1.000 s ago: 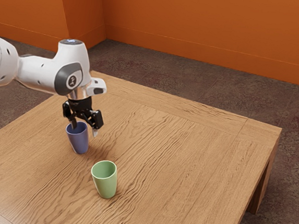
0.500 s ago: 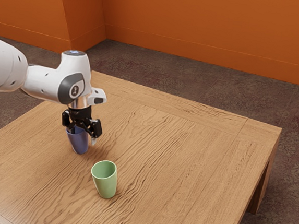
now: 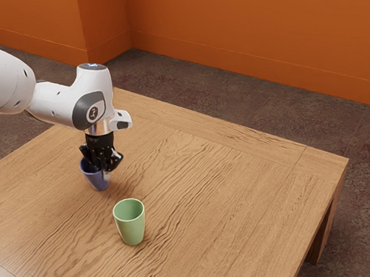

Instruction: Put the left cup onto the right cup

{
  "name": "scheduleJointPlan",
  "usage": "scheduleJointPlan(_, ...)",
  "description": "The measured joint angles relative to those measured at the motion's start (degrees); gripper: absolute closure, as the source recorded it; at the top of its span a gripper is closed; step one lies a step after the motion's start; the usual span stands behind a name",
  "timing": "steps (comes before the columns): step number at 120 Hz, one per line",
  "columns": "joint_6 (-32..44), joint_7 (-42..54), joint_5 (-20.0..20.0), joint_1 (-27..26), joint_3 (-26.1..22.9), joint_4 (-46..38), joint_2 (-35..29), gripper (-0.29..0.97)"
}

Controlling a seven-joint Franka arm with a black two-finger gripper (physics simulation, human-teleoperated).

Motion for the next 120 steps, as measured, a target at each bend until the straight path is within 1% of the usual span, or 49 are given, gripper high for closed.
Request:
scheduleJointPlan(20,-0.79,0.0,0.78,-0.09,0.36,2.16,0.0,0.74)
scheduleJointPlan(49,-7.19,0.02,3.78,-0.67,0.55,13.02,-0.25,0.75)
scheduleJointPlan(72,-10.25,0.14,3.91,-1.81,-0.1,14.87,-0.94,0.76)
scheduleJointPlan(120,-12.1,-0.21,3.49,-2.38,-7.31,15.53,-2.45,0.76)
